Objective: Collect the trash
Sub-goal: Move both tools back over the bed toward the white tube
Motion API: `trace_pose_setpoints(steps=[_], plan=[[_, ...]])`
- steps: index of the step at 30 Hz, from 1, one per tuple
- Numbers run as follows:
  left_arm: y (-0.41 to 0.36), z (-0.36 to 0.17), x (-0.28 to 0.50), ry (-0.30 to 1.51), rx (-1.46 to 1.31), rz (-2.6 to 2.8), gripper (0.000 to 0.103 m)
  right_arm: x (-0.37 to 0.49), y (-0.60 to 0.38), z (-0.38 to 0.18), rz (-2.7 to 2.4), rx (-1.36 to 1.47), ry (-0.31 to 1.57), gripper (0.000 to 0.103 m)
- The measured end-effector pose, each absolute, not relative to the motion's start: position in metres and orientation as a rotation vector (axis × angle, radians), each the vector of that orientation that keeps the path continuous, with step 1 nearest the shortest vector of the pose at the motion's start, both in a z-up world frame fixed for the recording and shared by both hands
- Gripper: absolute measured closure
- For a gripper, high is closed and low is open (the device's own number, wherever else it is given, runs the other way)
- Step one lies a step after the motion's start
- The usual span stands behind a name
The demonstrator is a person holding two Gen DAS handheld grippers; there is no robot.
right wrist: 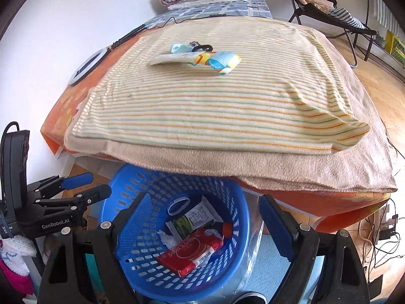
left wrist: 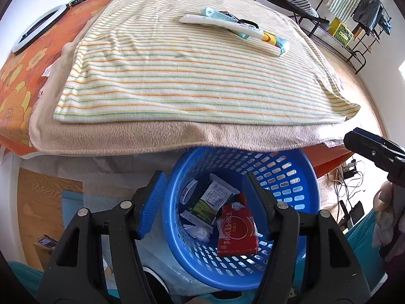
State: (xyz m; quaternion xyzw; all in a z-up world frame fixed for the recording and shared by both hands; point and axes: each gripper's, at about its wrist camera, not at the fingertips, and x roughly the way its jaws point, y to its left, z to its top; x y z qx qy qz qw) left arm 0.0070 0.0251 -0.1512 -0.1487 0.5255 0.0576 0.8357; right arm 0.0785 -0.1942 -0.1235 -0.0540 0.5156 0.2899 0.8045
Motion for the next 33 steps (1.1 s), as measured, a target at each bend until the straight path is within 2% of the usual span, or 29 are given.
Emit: trace_pose_setpoints(steps=[13,28,33], plan=[[0.048,-0.105,0.104,1.036,-0.461,0.088,0.038,0.160,-0.208,-0.082,0.595,0.005,1.016,0.014],[0.079,-0.136,0.207,1.042,-0.828,0.166,0.038,0.224,-0.199,-0.079,0.606,0.079,0.995,0.015],[0.083,-0.147,0.229,1.029,-0.860,0.214,0.038,0.237,-0.194,-0.083,0.621,0.099,1.018,0.023]])
